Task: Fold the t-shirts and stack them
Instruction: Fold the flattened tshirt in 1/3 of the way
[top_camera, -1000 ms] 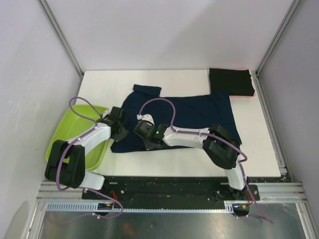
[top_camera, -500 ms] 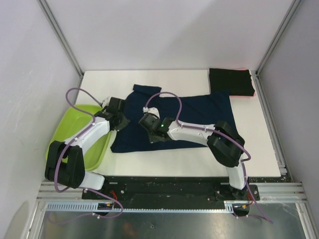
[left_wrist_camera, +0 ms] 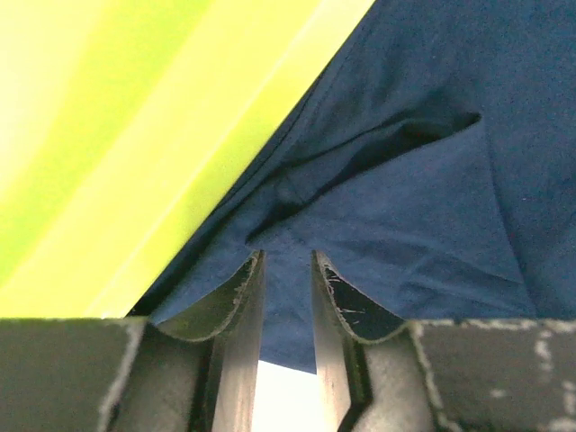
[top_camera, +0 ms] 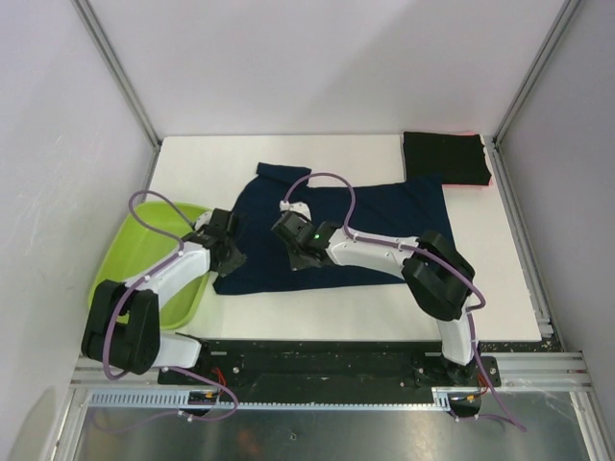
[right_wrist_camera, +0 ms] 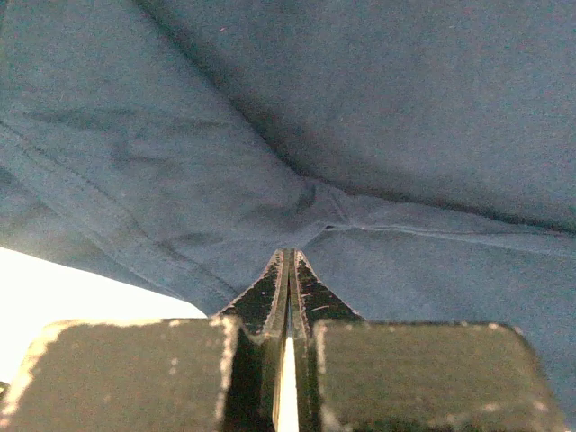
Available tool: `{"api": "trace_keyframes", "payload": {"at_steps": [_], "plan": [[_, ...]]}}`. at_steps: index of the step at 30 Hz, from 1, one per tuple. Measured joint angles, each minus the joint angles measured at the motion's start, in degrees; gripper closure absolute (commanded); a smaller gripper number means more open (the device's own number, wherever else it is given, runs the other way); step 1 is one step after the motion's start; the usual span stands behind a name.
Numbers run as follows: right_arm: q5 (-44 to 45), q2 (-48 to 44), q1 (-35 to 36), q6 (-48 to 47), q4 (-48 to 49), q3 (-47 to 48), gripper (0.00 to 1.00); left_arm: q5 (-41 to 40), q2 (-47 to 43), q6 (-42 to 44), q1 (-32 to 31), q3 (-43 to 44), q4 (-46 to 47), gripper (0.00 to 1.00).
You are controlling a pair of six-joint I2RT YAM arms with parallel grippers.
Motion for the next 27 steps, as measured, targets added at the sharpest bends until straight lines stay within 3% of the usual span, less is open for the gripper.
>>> {"api": "trace_keyframes", "payload": {"at_steps": [5,15,20,27], "plan": [[-0.8,0.0,1.3,0.0,0.1,0.0,0.90,-0.4,-0.4,-0.1,0.0,-0.7,-0.2,0.63],[-1.9,0.0,3.1,0.0,0.5,0.0,0.90,-1.7,1.0,-0.1,0.0,-1.2,0.1,0.64],[-1.9,0.0,3.1,0.0,0.5,0.0,0.90,-1.6,3.0,-0.1,0.0,-1.2,1.0,0.68],[-2.0,0.0,3.2,0.0,0.5,0.0,0.90,-1.6,4.3,0.0,0.0,-1.2,1.8,0.81]]}}
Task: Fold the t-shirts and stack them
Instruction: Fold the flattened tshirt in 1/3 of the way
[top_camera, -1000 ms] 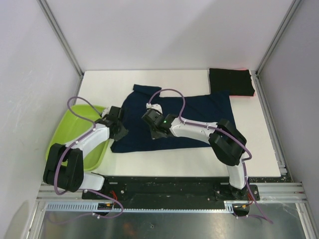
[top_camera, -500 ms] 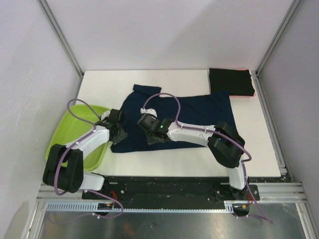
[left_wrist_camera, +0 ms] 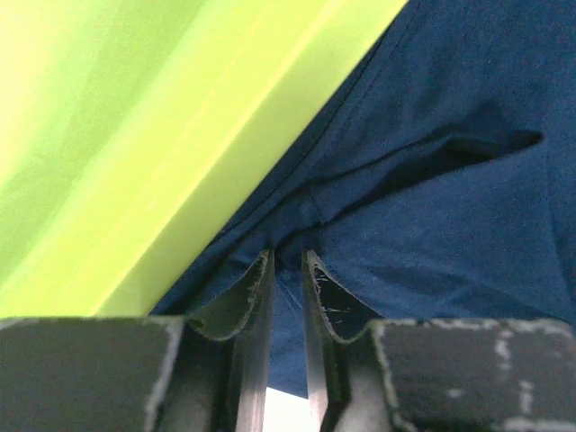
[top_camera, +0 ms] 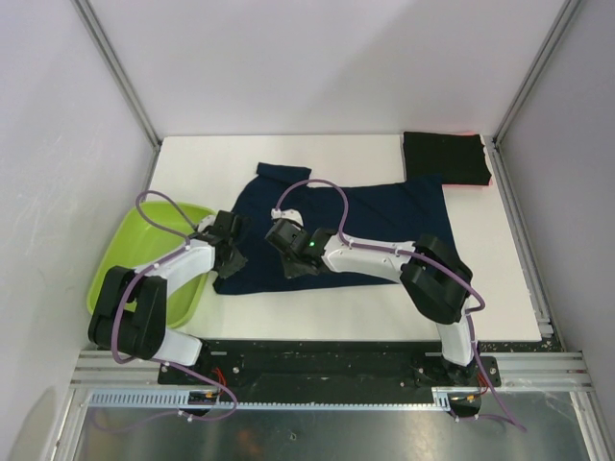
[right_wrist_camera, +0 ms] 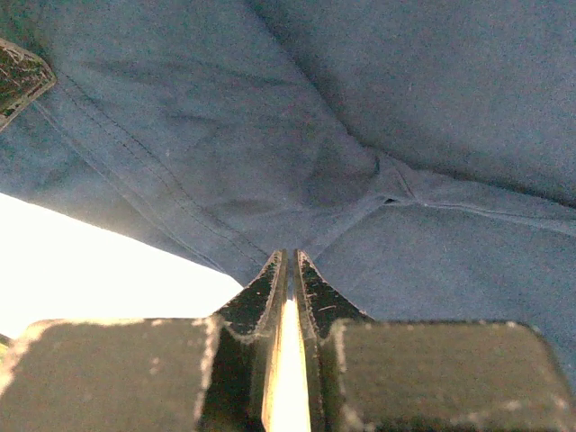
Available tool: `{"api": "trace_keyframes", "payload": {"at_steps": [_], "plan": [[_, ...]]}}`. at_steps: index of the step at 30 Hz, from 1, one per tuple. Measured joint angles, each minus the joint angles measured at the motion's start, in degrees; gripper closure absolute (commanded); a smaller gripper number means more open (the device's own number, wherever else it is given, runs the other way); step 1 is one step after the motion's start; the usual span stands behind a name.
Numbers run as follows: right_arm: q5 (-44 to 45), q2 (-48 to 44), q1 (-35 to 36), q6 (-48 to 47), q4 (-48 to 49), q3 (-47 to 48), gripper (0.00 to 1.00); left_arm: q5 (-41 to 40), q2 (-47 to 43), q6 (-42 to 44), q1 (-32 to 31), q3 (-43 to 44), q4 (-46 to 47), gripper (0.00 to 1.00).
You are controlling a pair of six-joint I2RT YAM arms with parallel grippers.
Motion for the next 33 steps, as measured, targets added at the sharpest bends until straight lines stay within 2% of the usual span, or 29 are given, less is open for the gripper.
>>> {"api": "trace_keyframes", "payload": {"at_steps": [3,10,17,33], "plan": [[0.0,0.0,0.1,0.0,0.0,0.0,0.89,0.0,0.0,0.1,0.0,0.2,0.0,0.87],[-0.2,0.0,0.3,-0.1,0.2,-0.4,0.80,0.0,0.0,0.2,0.0,1.2,0.2,0.99],[-0.2,0.0,1.5,-0.9,0.5,-0.6,0.72,0.2,0.0,0.6,0.0,2.0,0.2,1.00],[-0.2,1.5,3.7,-1.3,0.6,-0.7,0.69,0.5,0.0,0.6,0.0,3.4,0.3,1.00]]}}
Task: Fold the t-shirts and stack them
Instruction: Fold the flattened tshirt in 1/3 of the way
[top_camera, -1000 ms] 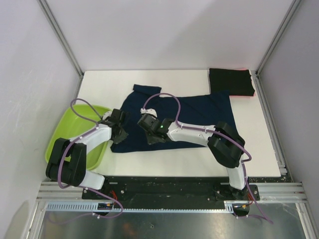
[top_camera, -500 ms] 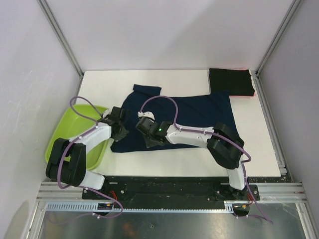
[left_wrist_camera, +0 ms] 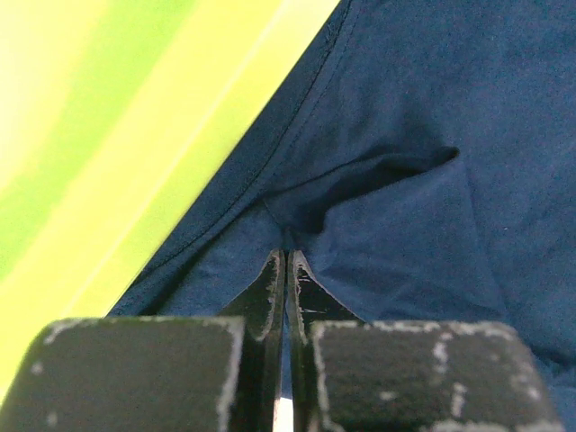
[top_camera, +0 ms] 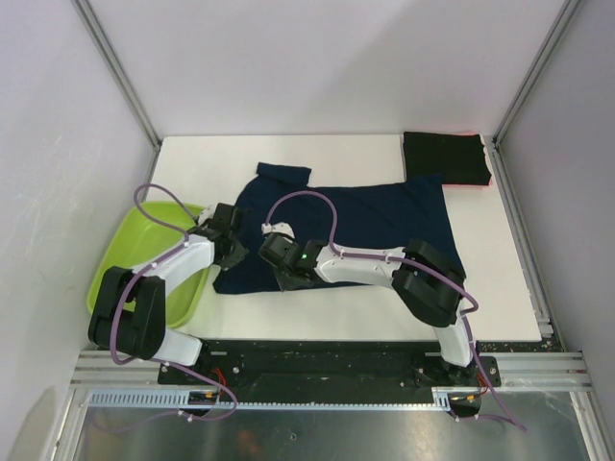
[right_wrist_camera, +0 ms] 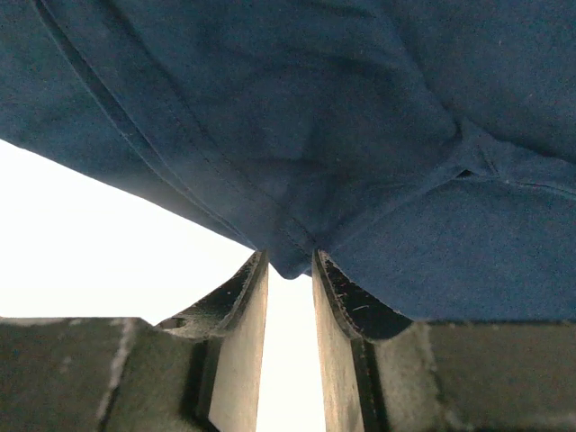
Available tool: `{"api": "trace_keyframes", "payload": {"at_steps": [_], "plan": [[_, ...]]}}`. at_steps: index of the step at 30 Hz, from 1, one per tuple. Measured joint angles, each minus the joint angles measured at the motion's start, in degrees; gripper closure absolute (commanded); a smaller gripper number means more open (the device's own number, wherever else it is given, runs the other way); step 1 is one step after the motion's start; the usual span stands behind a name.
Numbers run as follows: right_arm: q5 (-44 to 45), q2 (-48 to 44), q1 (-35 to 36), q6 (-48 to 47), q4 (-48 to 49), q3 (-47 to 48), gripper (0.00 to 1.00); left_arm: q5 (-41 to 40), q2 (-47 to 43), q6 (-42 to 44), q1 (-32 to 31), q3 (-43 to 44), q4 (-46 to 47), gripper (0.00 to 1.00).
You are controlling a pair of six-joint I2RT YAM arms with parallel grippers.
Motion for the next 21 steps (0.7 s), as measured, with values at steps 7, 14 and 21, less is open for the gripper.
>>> {"api": "trace_keyframes", "payload": {"at_steps": [7,14,21], "plan": [[0.0,2.2,0.2,0.0,0.1,-0.1,0.68,0.1,0.0,0.0,0.0,0.1,0.0,1.00],[0.0,2.3,0.2,0.0,0.3,-0.1,0.71,0.2,0.0,0.0,0.0,0.2,0.0,1.00],[0.3,2.3,0.0,0.0,0.2,-0.1,0.85,0.2,0.0,0.0,0.0,0.3,0.0,1.00]]}}
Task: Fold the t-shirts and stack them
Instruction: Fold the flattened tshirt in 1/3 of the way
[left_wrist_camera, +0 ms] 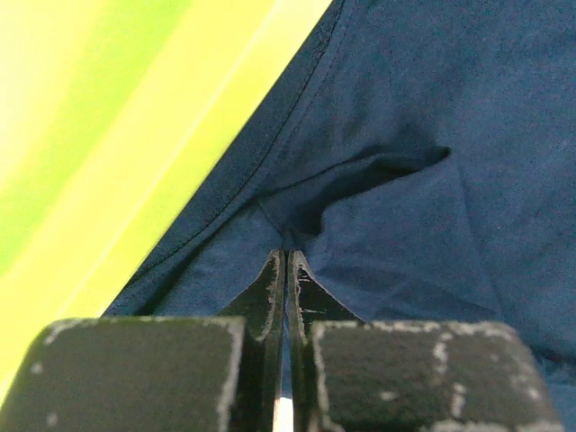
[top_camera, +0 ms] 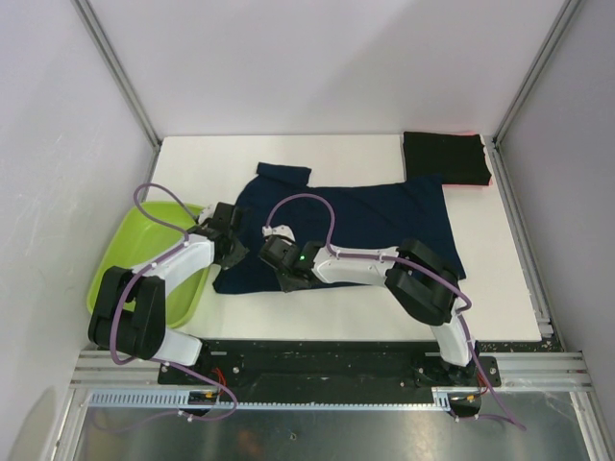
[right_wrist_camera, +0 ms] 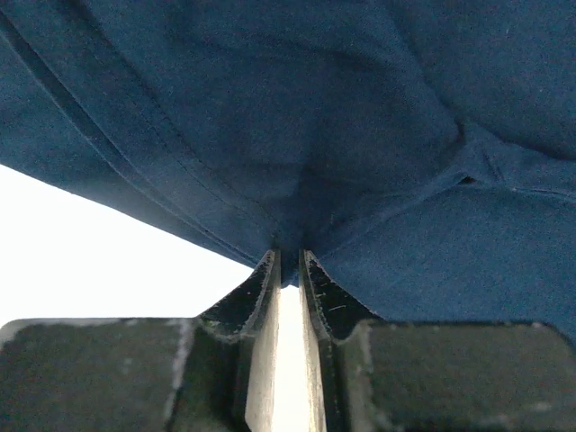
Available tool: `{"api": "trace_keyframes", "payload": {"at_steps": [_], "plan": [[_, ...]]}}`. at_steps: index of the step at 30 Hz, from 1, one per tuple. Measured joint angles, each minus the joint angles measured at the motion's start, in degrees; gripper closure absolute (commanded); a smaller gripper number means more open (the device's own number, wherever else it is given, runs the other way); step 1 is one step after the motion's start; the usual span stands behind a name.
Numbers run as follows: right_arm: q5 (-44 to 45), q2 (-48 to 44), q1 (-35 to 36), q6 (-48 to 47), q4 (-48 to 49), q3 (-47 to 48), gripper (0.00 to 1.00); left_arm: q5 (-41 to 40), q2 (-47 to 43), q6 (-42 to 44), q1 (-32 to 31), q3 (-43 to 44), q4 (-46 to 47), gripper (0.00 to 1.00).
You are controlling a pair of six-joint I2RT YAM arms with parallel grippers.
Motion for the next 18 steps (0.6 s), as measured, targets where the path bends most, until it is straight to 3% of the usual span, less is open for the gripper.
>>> {"api": "trace_keyframes", "payload": {"at_steps": [9,18], "plan": [[-0.1,0.0,-0.5,0.0,0.0,0.0,0.99,0.1,0.0,0.0,0.0,0.1,0.0,1.00],[-0.1,-1.4,-1.7,0.2,-0.4,0.0,1.00,1.1,0.0,0.4,0.0,1.9,-0.1,1.00]]}}
